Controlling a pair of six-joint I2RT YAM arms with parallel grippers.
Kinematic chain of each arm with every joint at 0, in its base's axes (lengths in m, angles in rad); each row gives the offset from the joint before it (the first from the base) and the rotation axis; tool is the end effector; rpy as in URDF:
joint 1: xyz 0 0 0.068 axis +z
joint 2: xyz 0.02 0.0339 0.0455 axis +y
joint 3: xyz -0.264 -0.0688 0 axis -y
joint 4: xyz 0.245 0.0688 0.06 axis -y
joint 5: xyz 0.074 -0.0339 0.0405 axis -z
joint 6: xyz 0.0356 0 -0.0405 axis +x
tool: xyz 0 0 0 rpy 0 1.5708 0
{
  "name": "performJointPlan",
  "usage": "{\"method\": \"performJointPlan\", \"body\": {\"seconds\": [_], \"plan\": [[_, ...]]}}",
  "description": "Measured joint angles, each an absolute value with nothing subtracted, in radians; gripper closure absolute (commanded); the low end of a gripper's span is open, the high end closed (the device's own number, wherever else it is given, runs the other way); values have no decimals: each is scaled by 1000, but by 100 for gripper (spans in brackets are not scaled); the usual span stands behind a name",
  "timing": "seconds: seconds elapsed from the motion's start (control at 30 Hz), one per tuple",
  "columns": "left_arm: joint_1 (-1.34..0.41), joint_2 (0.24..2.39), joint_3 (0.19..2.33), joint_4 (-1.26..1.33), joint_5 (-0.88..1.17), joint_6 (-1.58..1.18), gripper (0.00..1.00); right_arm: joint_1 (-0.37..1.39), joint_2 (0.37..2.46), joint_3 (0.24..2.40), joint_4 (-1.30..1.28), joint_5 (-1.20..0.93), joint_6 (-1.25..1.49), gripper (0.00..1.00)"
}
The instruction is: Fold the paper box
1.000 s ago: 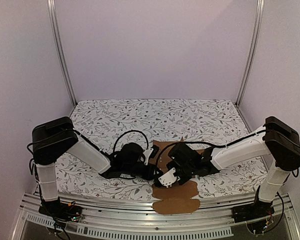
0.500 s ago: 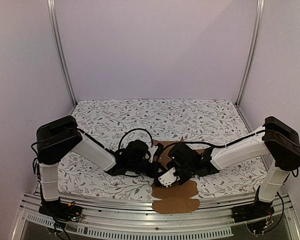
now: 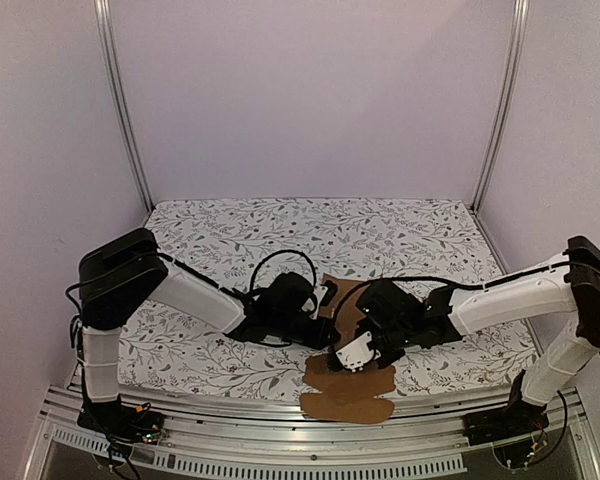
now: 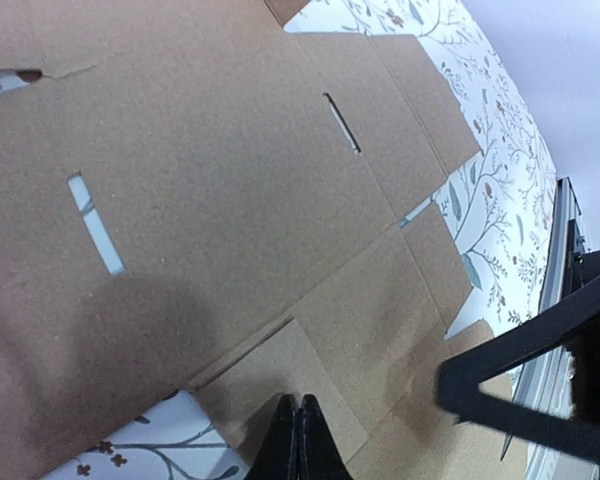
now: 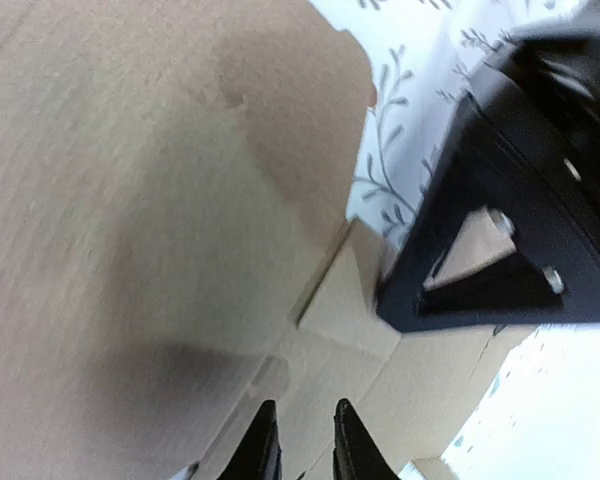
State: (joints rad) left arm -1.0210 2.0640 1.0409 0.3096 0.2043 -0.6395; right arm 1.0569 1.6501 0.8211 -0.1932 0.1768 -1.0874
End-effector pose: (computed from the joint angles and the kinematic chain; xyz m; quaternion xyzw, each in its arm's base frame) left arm 0.2060 -0.3500 0.0969 0.2132 0.8803 -0.3678 0.2105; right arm 0.1566 0.2647 0.1435 -0.8307 0.4796 -0.0891 0.2685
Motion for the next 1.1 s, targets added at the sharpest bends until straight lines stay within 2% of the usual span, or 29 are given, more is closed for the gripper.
{"method": "performJointPlan", "body": {"seconds": [0.17, 0.23, 0.3, 0.5, 0.8, 1.1], "plan": [[-1023, 2064, 1034, 311, 191, -665, 100, 948, 1445, 820, -345, 110, -1005, 68], [-1023, 2061, 1031, 312, 179, -686, 100, 883, 1404, 847, -387, 78, -934, 58], [-1024, 2055, 1024, 310, 156, -710, 100, 817, 1398, 893, -430, 25, -834, 52], [-1004, 1987, 908, 354, 64, -854, 100, 668, 1504, 1195, -630, -202, -461, 43], [-999, 1960, 743, 597, -22, -1125, 100, 634, 1796, 1304, -807, -445, -216, 38], [-1073, 2010, 781, 643, -116, -1271, 100, 603, 1914, 1329, -873, -438, -153, 38]]}}
